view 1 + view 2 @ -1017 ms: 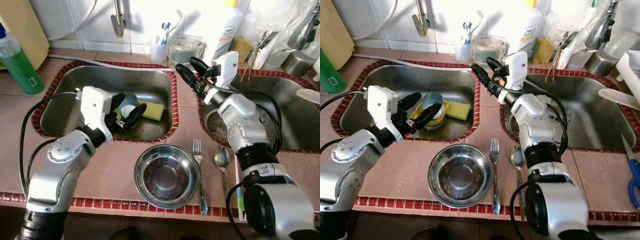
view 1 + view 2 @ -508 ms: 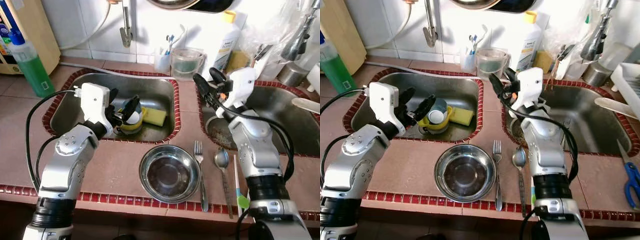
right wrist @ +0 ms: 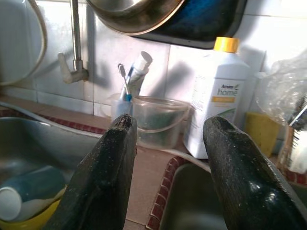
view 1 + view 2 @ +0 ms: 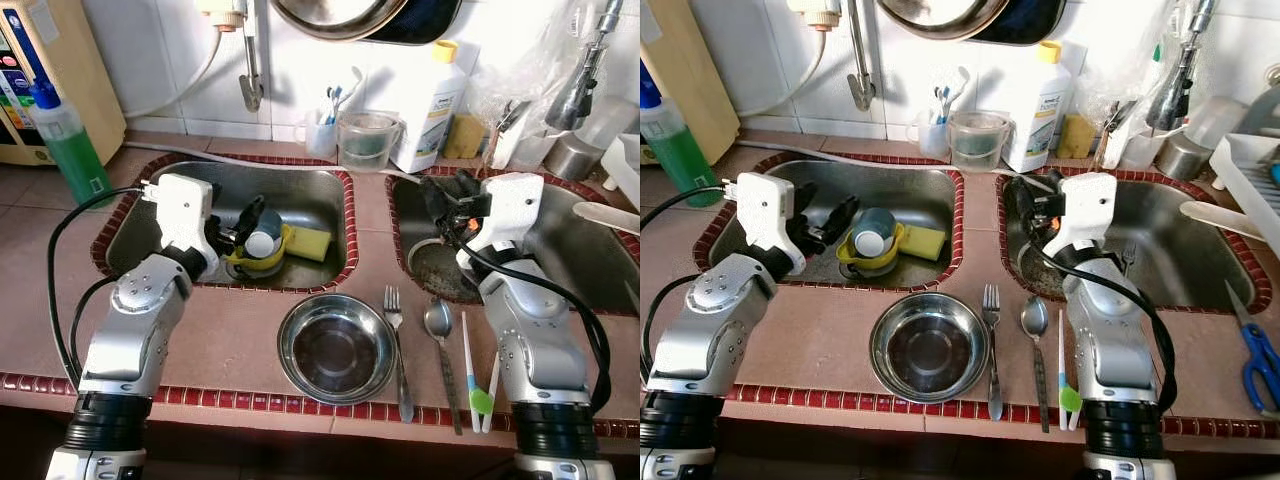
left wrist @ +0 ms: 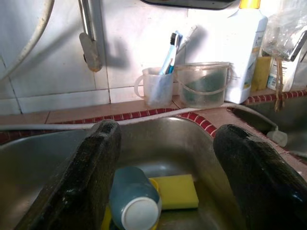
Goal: Kitchen organization
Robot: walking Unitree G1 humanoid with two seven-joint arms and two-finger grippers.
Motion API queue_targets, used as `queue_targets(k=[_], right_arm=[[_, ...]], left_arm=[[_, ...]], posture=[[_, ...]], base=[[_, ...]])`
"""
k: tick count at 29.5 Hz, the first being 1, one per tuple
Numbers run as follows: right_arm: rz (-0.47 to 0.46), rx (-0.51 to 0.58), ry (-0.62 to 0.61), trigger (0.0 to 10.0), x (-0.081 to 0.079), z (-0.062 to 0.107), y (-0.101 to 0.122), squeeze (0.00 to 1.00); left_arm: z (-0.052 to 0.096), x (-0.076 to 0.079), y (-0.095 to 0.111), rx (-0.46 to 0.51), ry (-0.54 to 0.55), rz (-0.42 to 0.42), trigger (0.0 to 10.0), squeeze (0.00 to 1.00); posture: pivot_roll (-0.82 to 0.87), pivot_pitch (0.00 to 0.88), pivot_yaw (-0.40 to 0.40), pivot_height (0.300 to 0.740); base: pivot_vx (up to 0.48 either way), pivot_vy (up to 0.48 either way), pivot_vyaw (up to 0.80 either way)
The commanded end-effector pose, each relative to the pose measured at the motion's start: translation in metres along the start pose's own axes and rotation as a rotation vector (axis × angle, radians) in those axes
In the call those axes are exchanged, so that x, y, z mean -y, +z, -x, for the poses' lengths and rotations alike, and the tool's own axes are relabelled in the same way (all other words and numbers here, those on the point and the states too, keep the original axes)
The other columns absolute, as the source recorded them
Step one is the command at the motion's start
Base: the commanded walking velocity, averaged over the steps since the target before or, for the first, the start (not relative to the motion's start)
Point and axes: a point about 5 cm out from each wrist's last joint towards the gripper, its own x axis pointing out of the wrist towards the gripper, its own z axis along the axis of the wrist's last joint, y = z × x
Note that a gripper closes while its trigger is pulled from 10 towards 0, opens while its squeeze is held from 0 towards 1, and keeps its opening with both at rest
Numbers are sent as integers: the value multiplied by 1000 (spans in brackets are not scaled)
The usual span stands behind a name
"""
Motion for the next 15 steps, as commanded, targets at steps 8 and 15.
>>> queue_targets(k=[8,15], right_arm=[[0,-50,-36,10000,0,14,-8,0],[-18,-69,21,10000,-6,18,-11,0]], left_arm=[[4,0,-9,-34,1,-11,10000,0],[11,-5,-13,-47,-12,-34,10000,0]], posture=[[-51,23,19,740],[-44,31,21,740]], base=[[0,0,0],[0,0,0]])
